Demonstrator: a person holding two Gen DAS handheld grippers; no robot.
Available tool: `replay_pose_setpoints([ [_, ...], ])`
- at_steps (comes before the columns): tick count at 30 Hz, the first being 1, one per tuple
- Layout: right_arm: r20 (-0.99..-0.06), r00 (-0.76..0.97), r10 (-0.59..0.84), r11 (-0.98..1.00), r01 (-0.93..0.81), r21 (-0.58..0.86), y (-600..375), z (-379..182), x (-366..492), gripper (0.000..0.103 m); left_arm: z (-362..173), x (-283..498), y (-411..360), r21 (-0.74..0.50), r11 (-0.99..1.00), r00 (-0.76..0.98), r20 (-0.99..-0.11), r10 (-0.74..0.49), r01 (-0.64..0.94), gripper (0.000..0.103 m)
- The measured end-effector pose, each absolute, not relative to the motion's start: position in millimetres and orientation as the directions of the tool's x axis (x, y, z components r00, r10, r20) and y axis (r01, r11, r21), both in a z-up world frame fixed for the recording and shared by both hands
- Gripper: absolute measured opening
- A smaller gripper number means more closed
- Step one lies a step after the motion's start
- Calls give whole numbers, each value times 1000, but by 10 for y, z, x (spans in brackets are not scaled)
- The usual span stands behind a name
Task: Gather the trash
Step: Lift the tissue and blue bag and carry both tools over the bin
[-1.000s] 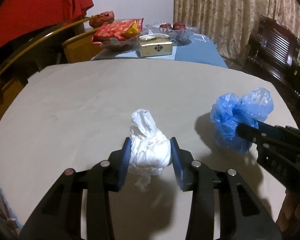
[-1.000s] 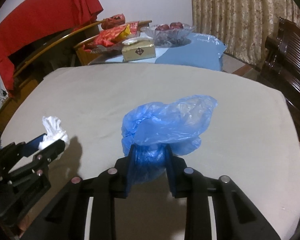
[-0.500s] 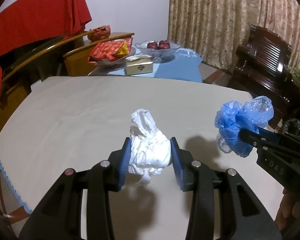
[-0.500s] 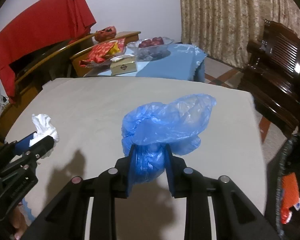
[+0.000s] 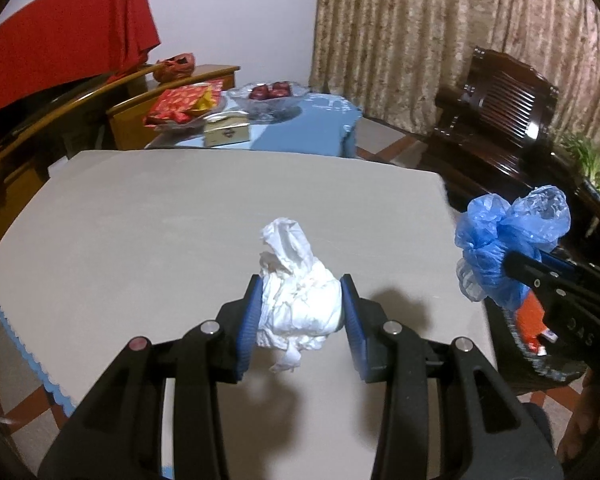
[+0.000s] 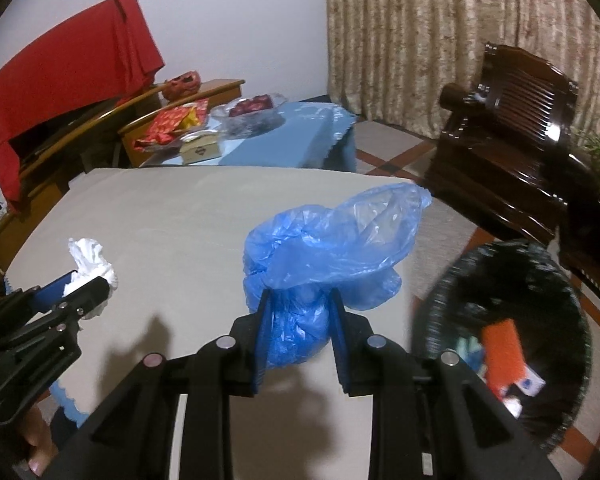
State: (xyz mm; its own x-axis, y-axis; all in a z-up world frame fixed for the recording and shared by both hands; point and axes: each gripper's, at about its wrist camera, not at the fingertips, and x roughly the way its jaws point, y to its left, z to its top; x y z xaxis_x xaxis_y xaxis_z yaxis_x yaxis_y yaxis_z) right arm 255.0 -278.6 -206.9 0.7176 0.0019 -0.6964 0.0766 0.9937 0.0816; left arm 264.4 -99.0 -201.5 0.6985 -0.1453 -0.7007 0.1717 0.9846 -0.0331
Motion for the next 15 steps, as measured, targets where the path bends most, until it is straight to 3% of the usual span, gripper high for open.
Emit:
replay_pose_setpoints([
  [15, -673, 728, -128, 971, 231, 66, -4008, -1860, 1722, 27, -1878, 2123, -2357, -26, 949, 679, -693, -244, 315, 38],
])
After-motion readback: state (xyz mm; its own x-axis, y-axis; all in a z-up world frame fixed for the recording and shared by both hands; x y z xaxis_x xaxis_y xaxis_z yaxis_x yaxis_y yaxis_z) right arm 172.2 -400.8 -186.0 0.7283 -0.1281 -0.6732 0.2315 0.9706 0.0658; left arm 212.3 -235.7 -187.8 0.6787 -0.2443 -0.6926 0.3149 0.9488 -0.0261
